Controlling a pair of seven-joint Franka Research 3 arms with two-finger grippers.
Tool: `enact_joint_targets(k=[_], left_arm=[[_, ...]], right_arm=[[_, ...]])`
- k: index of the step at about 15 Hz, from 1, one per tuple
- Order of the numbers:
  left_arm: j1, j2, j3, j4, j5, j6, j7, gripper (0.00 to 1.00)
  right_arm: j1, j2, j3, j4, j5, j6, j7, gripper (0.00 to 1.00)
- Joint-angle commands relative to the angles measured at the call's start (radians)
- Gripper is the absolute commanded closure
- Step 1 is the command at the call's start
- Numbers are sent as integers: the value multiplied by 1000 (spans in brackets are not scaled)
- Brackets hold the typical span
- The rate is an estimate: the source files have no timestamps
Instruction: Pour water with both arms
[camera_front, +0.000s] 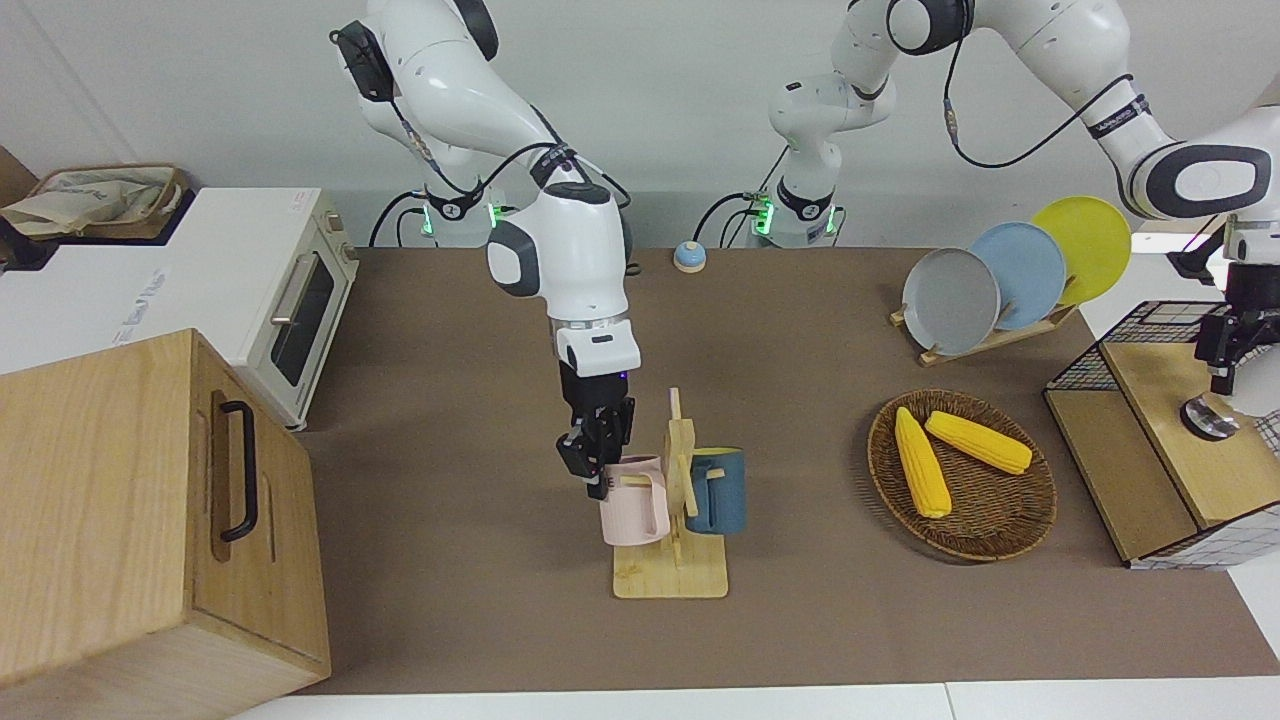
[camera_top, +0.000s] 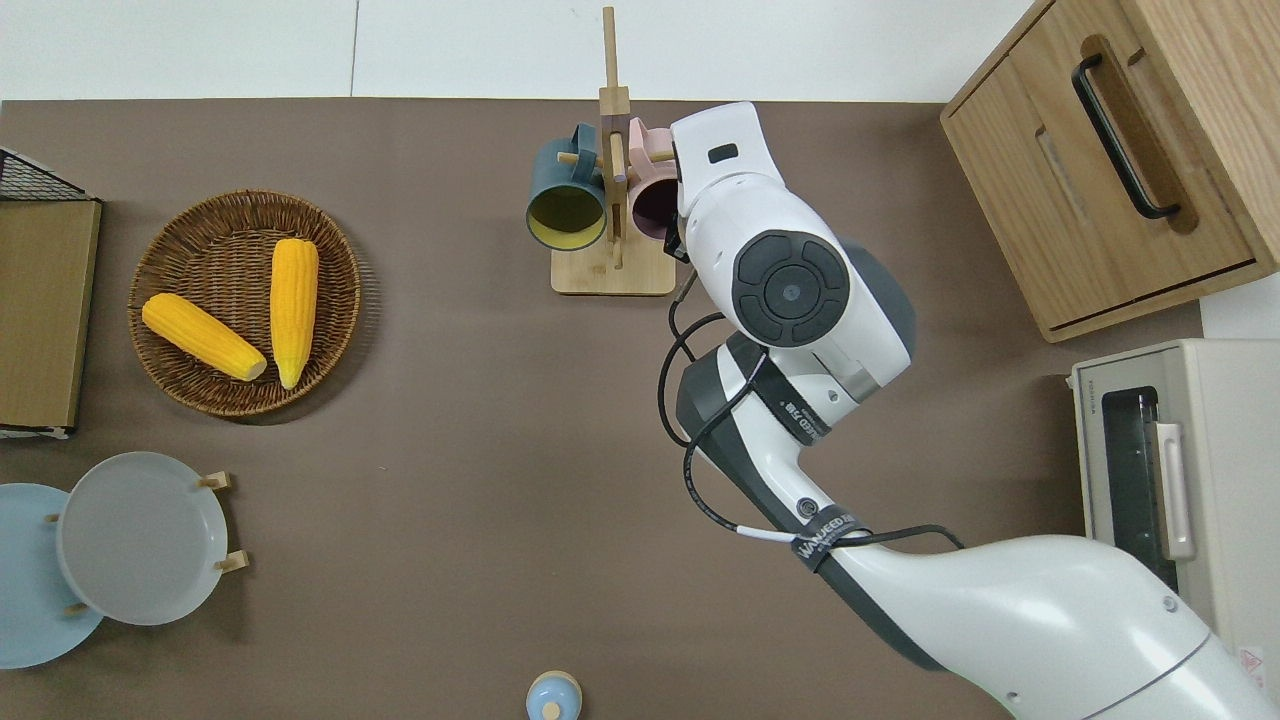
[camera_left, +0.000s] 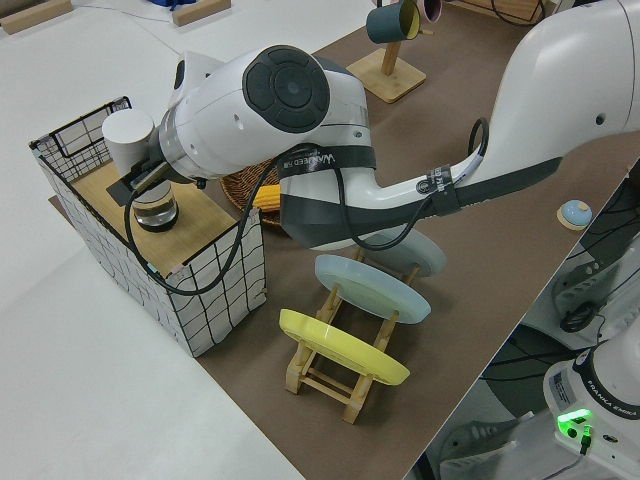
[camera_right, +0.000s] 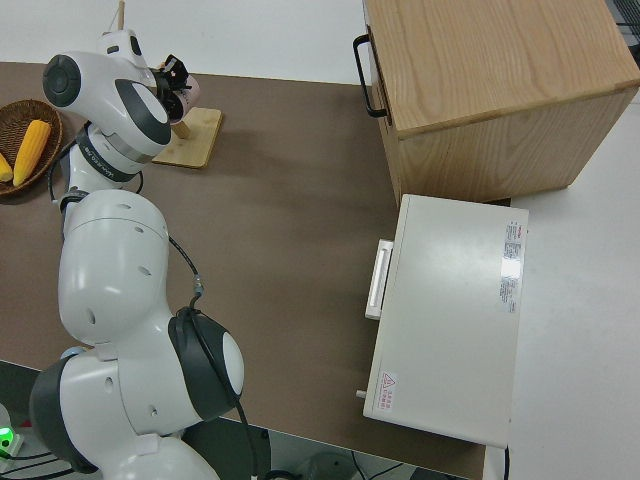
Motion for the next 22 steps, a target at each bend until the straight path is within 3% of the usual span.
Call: enact_joint_targets(k=[1,7,9,10,11,13,16,22], left_arm=[[6,25,-6,21,-35,27,30,7],[13,39,-6,33,-48,27,30,17],[13,40,-6,38,-48,27,29,117],[16,40,-6,38,-50,27,27,215],[16,40,-6,38,-50,27,26,417],[16,40,-6,38,-50,27,24,721],[16,40,-6,38,-50,27,24,998],[16,39,-4,56,-47,25,15,1000]], right_arm=[[3,22,-3,22,-19,13,-4,762],[3,22,-3,22,-19,21,-3,865],[3,22,-3,22,-19,21,-3,902],[3,22,-3,22,-19,19,-3,911],[3,22,-3,22,-17,19,-3,915],[3,22,-5,22,-19,18,-4,915],[3,22,-5,20,-17,18,-4,915],[0,22,-5,20,-17,13,-4,915]])
